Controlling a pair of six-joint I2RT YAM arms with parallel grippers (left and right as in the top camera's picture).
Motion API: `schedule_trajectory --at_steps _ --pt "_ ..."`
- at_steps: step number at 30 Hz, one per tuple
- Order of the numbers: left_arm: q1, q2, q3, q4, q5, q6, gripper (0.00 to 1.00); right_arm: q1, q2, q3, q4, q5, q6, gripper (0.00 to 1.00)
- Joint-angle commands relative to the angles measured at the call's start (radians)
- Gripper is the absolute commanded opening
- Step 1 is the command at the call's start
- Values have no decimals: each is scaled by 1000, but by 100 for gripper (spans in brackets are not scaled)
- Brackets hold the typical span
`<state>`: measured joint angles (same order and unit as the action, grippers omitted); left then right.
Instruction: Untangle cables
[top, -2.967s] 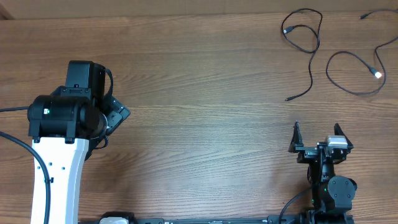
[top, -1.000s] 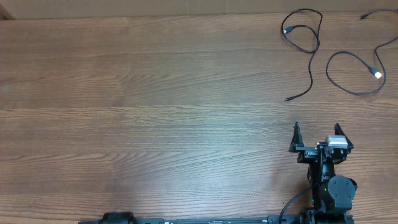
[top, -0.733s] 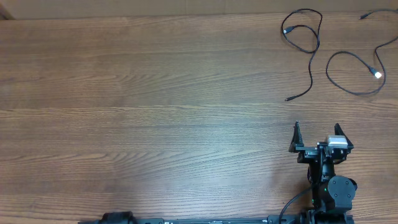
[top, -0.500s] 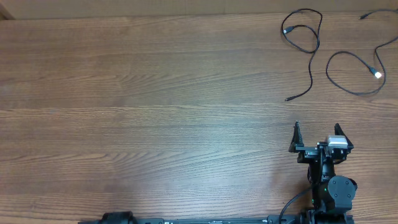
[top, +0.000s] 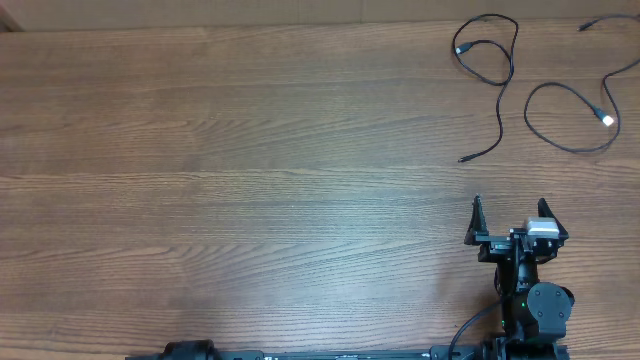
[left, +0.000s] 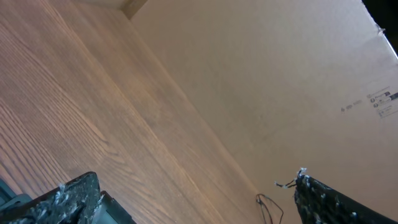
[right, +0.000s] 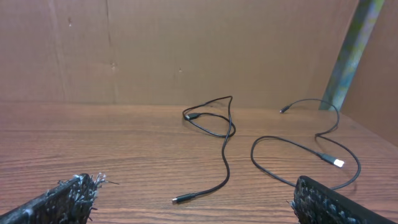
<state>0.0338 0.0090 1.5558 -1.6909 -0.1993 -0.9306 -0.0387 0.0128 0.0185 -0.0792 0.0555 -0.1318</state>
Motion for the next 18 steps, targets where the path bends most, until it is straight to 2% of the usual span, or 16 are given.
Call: schedule_trajectory --at_steps 1,11,15,18 --pt "7 -4 -1 2 -11 26 99 -2 -11 -12 3 -6 0 100" --pt "7 -4 -1 3 -14 26 100 -2 -11 -12 3 -6 0 100" --pt "7 -4 -23 47 -185 26 99 -2 -11 -12 3 -6 -1 100" --pt "7 -4 -83 132 -222 26 99 -2 -11 -12 3 -6 -1 100"
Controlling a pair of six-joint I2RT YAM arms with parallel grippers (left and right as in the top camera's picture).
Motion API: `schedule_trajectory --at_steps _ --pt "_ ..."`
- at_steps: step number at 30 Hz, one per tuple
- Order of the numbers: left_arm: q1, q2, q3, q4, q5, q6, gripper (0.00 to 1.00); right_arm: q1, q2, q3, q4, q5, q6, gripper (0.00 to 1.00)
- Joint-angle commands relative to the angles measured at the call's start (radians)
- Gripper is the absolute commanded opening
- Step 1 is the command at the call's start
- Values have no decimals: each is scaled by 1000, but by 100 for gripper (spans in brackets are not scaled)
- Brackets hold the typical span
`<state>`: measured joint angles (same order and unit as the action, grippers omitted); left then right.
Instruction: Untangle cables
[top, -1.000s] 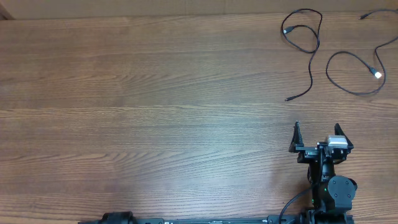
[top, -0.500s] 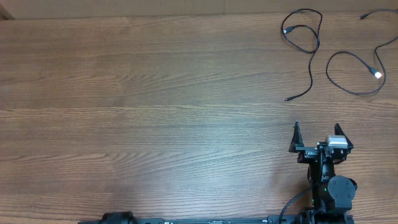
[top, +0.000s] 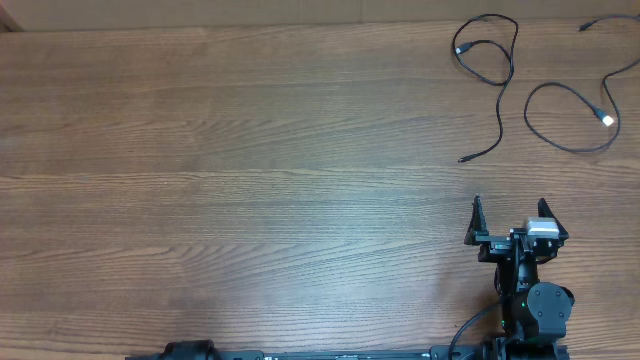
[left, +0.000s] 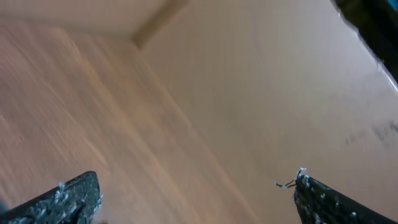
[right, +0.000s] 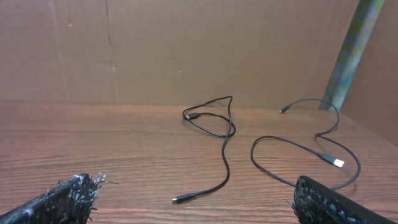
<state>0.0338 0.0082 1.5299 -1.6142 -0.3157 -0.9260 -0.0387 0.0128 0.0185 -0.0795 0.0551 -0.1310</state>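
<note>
Two thin black cables lie apart at the table's far right. The first cable (top: 497, 60) (right: 225, 134) makes a small loop and trails down to a plug end (right: 181, 199). The second cable (top: 560, 118) (right: 292, 148) curves in a wider loop and has a white-tipped plug (top: 607, 118) (right: 338, 163). My right gripper (top: 510, 213) (right: 196, 198) stands open just short of the first cable's plug end, nothing between its fingers. My left gripper (left: 196, 199) is open too. Its view is blurred and shows only wood and cardboard, no cable.
The wooden table (top: 250, 150) is backed by a brown cardboard wall (right: 186, 43). A greenish post (right: 354, 50) stands at the far right corner. The left arm's base (top: 190, 350) shows at the front edge.
The left wrist view has shifted and is now blurred, and the bit of cable at its bottom edge is gone from it. The right gripper and both cables have not moved.
</note>
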Motion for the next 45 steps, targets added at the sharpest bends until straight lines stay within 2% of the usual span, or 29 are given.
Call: schedule_trajectory --at_steps 1,10,12,15,19,23,26,29,32,36,41,45 --pt "7 -3 -90 96 -104 21 100 -2 -11 -12 3 -5 -2 100" --pt "7 -3 -517 505 -47 22 99 -2 -11 -12 3 -5 -1 100" --pt "7 -3 -679 670 8 60 100 -2 -11 -12 3 -5 -2 100" --pt "7 -3 -856 873 67 162 99 -2 -11 -12 3 -5 -2 100" --pt "6 -3 -1080 1164 179 381 100 -2 -11 -12 3 -5 -2 100" --pt "7 -3 -1261 1432 305 562 99 -2 -11 -12 3 -5 -1 100" --pt "6 -3 -1358 1580 346 654 99 -2 -11 -12 3 -5 -1 100" --pt "7 -3 -1430 1648 346 740 100 -2 -11 -12 3 -5 -2 100" --pt "7 -3 -1475 1651 347 798 100 -2 -11 -12 3 -5 -2 100" --pt "6 -3 -1527 1645 348 799 99 -2 -11 -12 3 -5 -2 100" --pt "7 -3 -1525 1531 334 799 100 -2 -11 -12 3 -5 -2 100" --pt "7 -1 -1525 1537 335 799 100 -2 -11 -12 3 -5 -2 100"
